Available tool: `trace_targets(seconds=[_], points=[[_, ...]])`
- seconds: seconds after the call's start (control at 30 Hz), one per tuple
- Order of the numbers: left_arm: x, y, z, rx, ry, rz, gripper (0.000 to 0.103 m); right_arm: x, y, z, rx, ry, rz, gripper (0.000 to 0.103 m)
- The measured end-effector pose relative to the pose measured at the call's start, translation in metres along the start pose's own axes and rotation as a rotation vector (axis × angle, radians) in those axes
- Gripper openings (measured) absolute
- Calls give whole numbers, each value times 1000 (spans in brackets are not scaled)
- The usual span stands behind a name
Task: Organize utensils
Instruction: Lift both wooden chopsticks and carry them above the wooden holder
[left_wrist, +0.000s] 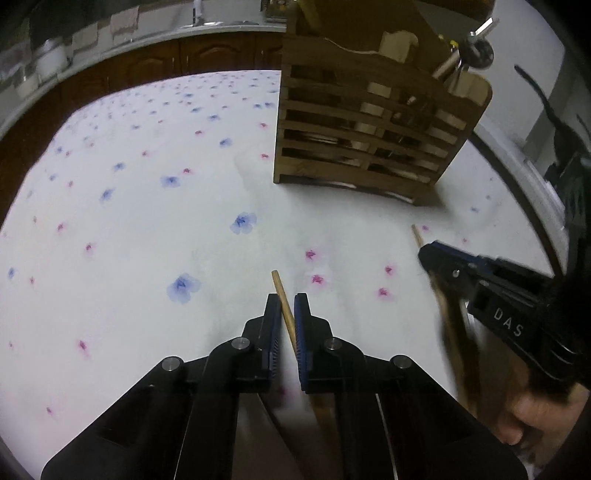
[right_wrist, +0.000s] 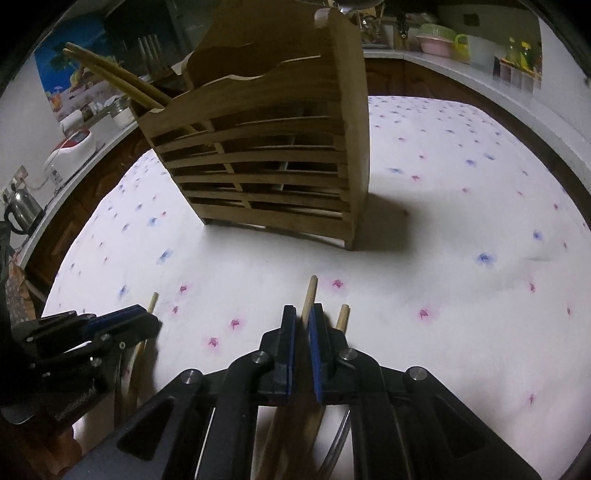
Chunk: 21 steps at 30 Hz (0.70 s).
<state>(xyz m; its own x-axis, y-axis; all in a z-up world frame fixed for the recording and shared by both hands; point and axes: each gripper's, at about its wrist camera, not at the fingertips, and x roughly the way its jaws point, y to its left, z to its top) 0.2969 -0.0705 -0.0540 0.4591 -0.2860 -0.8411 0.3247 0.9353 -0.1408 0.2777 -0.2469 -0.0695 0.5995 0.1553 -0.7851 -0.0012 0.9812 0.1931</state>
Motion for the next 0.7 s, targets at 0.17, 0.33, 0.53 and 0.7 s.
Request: trace_targets(seconds=[0.17,0.33,0.53,0.7], points=[[-28,1,-5,-17,-58,-21,6,-21,-3,-2,38,-42,80,6],[-70,1,-11,-50,-137,-71,6,-68,-1,-7,44,-140,160,5],[-114,-1,-17,-62,-215,-111,5,-117,-2,-13,55,-238,200,5],[-139,-3,-24,-63,-256,-132,5,-148,1,-17,35,-299,240,5]])
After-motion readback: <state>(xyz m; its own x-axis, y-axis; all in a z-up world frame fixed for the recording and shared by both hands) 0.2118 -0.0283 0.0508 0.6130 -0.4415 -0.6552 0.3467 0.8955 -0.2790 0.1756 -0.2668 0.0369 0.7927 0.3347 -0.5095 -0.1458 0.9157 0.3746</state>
